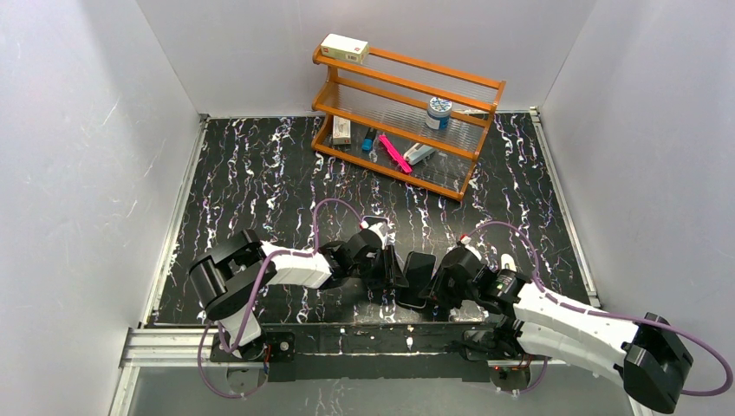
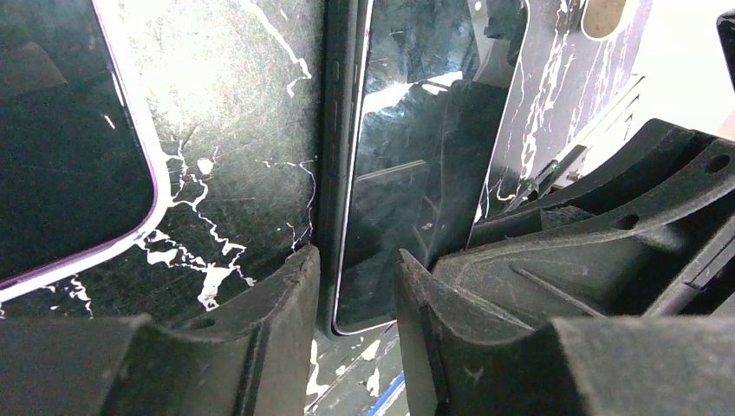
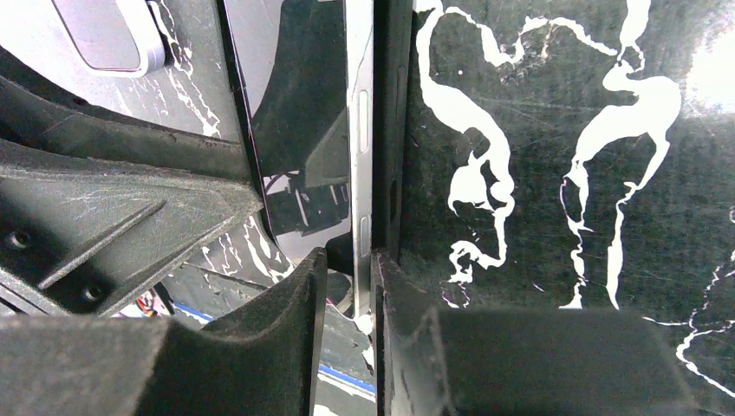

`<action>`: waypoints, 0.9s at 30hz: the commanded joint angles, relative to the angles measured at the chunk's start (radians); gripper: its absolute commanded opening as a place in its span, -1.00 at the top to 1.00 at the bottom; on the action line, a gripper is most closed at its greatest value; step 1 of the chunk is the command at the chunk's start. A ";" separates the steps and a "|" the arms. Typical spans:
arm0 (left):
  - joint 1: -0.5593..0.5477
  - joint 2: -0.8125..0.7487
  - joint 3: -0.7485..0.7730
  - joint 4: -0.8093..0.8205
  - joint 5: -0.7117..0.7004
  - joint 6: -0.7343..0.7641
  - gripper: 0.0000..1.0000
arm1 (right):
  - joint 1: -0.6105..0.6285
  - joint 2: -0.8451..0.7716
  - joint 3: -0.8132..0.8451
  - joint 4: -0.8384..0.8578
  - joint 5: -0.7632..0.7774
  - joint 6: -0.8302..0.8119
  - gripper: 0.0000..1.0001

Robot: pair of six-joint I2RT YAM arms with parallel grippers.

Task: Put the phone into the phone case

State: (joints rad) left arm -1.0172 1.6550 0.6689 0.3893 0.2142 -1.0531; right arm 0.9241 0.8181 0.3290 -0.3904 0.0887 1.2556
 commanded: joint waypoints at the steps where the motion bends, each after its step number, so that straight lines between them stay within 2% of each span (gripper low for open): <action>1: -0.030 -0.030 -0.016 -0.026 0.020 -0.029 0.32 | 0.000 0.006 -0.017 -0.064 0.000 -0.011 0.38; 9: -0.043 -0.041 -0.022 -0.019 0.013 -0.041 0.35 | 0.000 0.023 0.003 -0.069 -0.006 -0.035 0.59; 15: -0.050 -0.034 -0.037 0.038 0.043 -0.058 0.35 | 0.000 0.066 -0.022 0.054 -0.059 -0.054 0.65; 21: -0.060 -0.041 -0.039 0.044 0.050 -0.061 0.35 | -0.006 0.079 -0.019 0.059 -0.031 -0.054 0.62; 27: -0.061 -0.073 -0.062 0.022 0.007 -0.068 0.36 | -0.008 0.077 0.045 -0.063 -0.009 -0.054 0.34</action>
State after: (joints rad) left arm -1.0355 1.6382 0.6327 0.4263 0.1776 -1.1015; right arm 0.9112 0.8776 0.3370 -0.3614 0.0597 1.2274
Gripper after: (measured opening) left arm 0.326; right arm 0.290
